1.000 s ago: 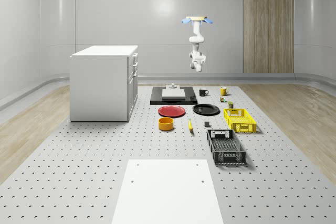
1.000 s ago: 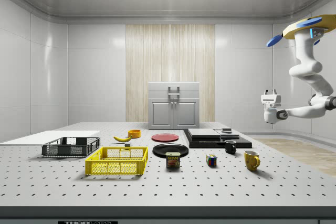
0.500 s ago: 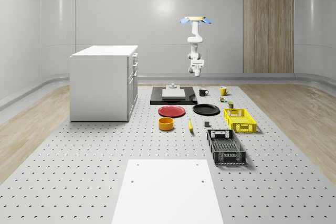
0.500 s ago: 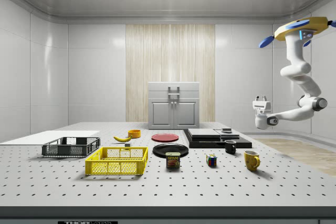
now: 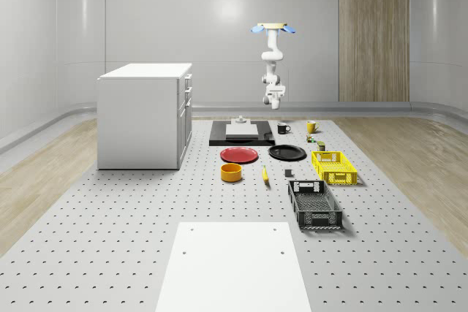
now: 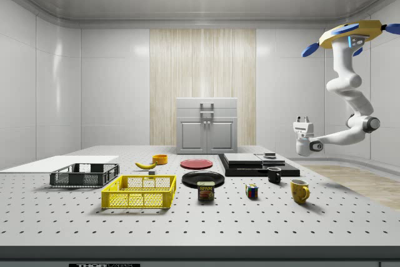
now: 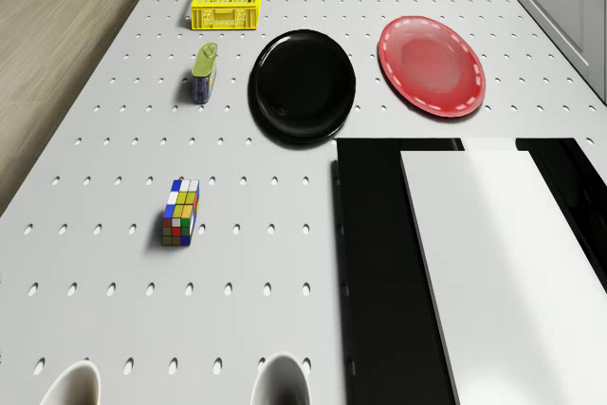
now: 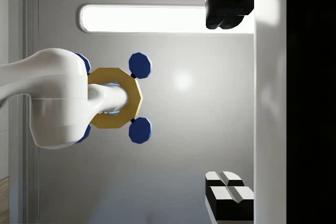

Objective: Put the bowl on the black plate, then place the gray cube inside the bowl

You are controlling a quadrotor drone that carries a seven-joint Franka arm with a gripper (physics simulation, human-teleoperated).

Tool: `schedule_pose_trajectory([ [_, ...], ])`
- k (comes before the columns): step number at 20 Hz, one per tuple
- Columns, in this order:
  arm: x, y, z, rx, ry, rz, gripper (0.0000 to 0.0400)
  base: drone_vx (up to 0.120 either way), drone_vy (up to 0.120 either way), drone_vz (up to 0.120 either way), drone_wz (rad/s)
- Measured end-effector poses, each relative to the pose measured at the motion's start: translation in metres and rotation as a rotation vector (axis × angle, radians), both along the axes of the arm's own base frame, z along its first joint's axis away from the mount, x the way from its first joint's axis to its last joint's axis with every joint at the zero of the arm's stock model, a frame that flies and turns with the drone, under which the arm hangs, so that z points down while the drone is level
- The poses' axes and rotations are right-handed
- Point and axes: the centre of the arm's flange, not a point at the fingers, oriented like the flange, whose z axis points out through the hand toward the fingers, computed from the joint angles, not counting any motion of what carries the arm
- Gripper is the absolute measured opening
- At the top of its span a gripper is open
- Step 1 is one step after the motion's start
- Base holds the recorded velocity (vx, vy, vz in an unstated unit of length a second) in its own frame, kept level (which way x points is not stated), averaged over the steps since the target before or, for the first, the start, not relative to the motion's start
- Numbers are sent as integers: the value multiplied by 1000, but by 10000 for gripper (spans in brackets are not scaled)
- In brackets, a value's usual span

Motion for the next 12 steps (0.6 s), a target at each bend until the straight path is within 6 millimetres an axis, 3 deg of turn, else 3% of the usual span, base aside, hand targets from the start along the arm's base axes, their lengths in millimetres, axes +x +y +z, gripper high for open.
schedule_pose_trajectory([
  [12,-1,0,1,-1,-9,0,400,120,0,0,0],
])
